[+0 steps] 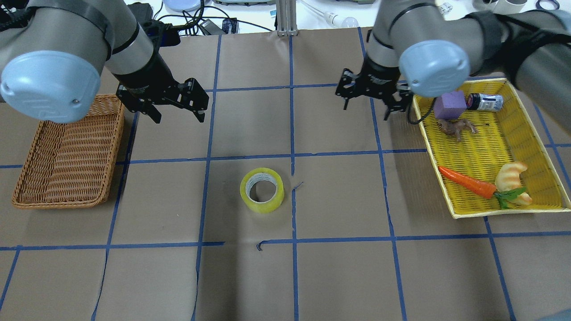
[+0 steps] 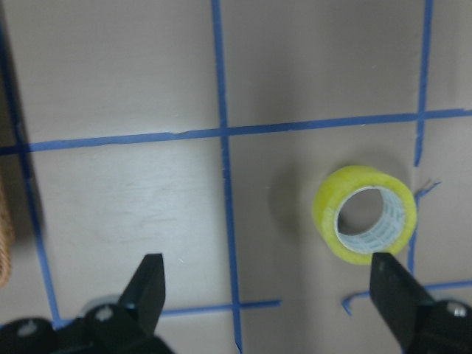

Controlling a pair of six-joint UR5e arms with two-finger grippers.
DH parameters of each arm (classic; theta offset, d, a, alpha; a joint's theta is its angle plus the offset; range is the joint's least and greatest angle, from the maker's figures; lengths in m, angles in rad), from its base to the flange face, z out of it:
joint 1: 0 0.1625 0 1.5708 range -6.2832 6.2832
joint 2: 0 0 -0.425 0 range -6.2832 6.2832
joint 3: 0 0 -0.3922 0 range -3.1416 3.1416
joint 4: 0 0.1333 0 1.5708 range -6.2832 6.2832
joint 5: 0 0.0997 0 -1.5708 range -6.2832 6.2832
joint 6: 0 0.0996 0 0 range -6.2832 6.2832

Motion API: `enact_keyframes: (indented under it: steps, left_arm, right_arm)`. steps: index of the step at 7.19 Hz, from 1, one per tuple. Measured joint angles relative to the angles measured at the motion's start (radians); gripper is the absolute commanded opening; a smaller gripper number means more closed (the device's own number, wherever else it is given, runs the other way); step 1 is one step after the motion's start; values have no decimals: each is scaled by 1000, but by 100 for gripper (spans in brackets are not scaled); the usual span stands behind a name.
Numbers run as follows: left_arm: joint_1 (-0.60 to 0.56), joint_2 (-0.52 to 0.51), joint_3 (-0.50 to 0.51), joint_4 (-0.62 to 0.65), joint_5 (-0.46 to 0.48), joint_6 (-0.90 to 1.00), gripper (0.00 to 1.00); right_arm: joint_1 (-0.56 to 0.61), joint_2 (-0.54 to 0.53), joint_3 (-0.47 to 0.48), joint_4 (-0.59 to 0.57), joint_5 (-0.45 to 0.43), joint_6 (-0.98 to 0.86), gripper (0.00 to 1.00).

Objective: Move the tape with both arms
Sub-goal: 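Release the tape roll on the table and raise the right gripper, then lower the left gripper onto the tape roll while the right arm returns above its basket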

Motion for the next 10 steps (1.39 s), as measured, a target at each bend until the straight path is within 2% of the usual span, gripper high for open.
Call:
enact_keyframes:
  steps: [2,4,6,8,10]
  left_arm:
    - [-92,-5,-90,84,-18,-99,100]
    - [-153,-41,-228,272,-13,-162,100]
    - [-162,-96,-327,424,-8,-166,100]
    - [-163,-163,-349,472,17,-167,100]
    - [-163,-219,-349,486,92,-169,100]
  right_arm:
    - [-93,-89,-4,83,-39,-104,100]
    - [-105,-151,-4,145,-53,-123,100]
    - [-91,-181,-4,161,-50,-139,100]
    - [-64,-185,-3,164,-46,-167,100]
    - [-60,-183,-1,163,-47,-174,100]
